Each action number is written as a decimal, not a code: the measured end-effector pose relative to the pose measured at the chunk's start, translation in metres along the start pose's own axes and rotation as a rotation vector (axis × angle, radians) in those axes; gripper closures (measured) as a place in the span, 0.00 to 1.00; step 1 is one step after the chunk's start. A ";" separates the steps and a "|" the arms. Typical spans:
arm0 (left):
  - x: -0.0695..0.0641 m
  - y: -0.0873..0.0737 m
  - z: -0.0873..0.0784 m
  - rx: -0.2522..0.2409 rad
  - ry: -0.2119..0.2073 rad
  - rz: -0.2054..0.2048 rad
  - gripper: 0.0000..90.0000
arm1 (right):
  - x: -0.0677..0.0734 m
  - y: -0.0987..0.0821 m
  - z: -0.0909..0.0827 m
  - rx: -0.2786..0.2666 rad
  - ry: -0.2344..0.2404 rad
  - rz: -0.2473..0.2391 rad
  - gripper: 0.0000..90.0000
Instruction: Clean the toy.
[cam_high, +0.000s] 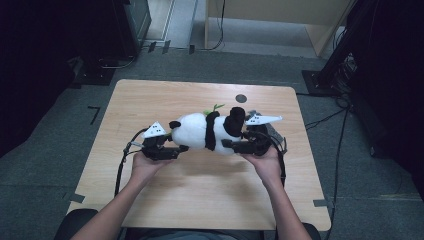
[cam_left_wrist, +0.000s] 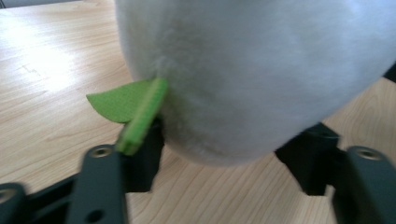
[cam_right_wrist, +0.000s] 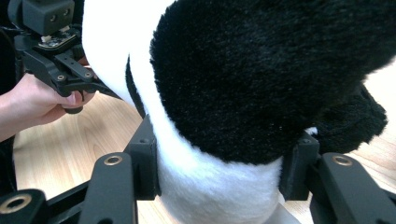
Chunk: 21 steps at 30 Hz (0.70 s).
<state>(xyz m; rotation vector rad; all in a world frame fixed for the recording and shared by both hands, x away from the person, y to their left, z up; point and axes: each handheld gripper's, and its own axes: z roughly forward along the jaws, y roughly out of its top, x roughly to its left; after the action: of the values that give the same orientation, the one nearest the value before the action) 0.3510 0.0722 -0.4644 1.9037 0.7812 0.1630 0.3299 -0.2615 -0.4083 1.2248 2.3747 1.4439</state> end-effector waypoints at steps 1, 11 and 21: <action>-0.001 0.001 -0.001 -0.006 0.004 0.005 0.47 | 0.000 0.000 0.000 -0.003 -0.002 0.002 0.51; -0.001 0.006 -0.007 0.013 -0.032 -0.045 0.76 | -0.009 -0.001 0.001 -0.011 -0.011 0.028 0.35; 0.016 0.008 -0.017 -0.003 -0.065 -0.134 0.82 | -0.018 -0.009 0.001 -0.070 -0.052 -0.066 0.21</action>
<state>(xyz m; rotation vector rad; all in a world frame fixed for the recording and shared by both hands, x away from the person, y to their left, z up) 0.3591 0.0923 -0.4530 1.8383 0.8604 0.0195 0.3372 -0.2753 -0.4211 1.1418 2.2876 1.4446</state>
